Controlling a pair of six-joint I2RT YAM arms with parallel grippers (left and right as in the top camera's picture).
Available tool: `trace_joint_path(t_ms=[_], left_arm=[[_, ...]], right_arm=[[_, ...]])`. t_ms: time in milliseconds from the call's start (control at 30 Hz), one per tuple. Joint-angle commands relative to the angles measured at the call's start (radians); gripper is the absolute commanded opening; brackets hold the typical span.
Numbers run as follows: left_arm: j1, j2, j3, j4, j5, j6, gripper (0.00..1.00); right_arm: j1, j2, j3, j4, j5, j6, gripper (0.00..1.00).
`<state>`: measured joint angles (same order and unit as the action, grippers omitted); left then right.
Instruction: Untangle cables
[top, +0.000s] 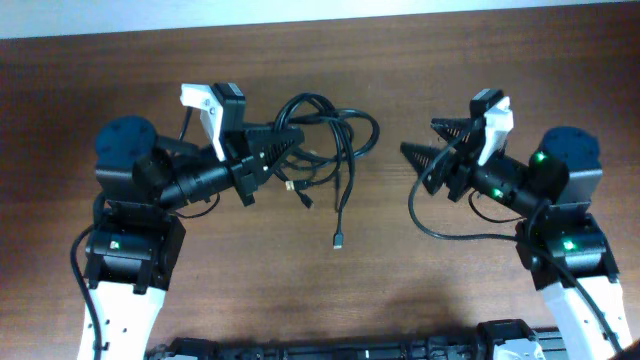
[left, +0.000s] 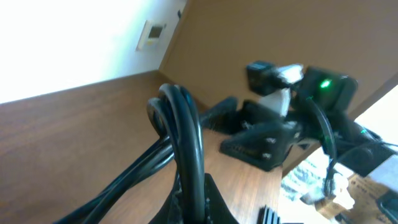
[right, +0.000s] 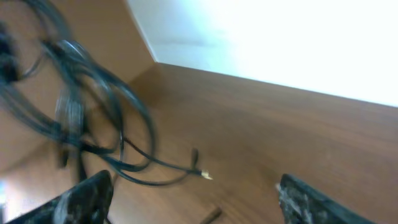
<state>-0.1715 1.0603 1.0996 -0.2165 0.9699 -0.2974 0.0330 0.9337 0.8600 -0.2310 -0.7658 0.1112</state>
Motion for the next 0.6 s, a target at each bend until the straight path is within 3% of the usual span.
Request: trace_joint_path(t_ms=[0,233,400,567], left_arm=[[-0.019,-0.010,0.027,-0.029,-0.029,0.069,0.00],[-0.127,-0.009,0.027,-0.031,-0.094,0.094,0.00],[-0.224,-0.009,0.027,-0.031,-0.210,0.094,0.00],[-0.311,-0.008,0.027,-0.017,-0.228,0.094,0.00]], right_arm=[[-0.001,-0.035,-0.005,0.022,-0.175,-0.175,0.98],[-0.001,-0.037,-0.005,0.094,-0.317,-0.187,0.98],[-0.001,-0.037,-0.005,0.120,-0.323,-0.187,0.98],[-0.001,-0.037,-0.005,0.121,-0.323,-0.187,0.99]])
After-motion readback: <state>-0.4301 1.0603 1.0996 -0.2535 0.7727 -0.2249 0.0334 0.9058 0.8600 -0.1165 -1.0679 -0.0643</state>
